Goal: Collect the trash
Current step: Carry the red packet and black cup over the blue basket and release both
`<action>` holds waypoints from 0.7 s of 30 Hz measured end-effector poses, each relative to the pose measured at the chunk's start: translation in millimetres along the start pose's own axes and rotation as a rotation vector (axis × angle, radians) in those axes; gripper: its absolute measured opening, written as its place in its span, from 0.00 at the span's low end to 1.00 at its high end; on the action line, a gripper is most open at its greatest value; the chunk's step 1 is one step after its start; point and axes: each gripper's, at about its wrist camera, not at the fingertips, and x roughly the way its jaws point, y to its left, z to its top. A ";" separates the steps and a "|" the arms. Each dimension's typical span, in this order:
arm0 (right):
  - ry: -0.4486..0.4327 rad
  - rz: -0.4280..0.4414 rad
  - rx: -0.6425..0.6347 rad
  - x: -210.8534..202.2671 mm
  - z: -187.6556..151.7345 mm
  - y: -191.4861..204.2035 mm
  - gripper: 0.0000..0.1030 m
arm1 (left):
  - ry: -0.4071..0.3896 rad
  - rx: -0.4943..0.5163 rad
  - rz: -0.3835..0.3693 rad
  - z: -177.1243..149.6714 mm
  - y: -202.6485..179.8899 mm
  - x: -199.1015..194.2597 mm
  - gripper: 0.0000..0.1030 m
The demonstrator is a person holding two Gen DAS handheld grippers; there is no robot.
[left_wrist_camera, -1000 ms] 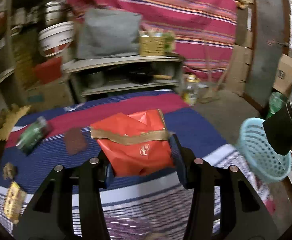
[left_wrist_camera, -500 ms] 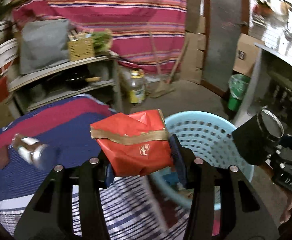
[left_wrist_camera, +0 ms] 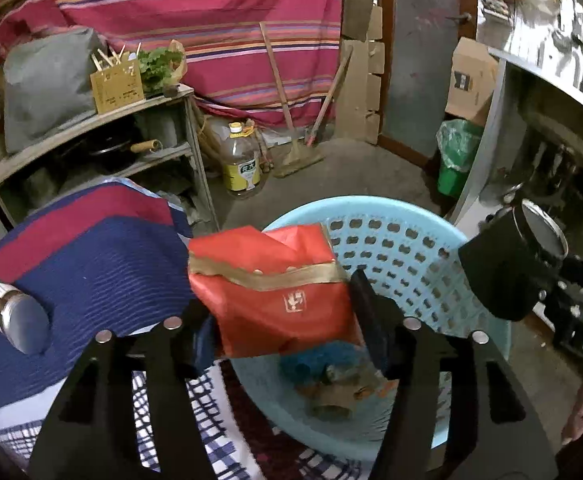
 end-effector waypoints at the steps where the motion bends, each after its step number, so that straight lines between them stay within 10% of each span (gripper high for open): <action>1: 0.002 0.002 0.000 1.3 -0.4 1.1 0.55 | -0.001 0.002 0.006 0.5 0.8 -1.2 0.60; 21: 0.029 0.003 -0.070 23.1 -0.4 49.8 0.56 | -0.039 -0.112 0.165 -8.7 90.7 -27.4 0.88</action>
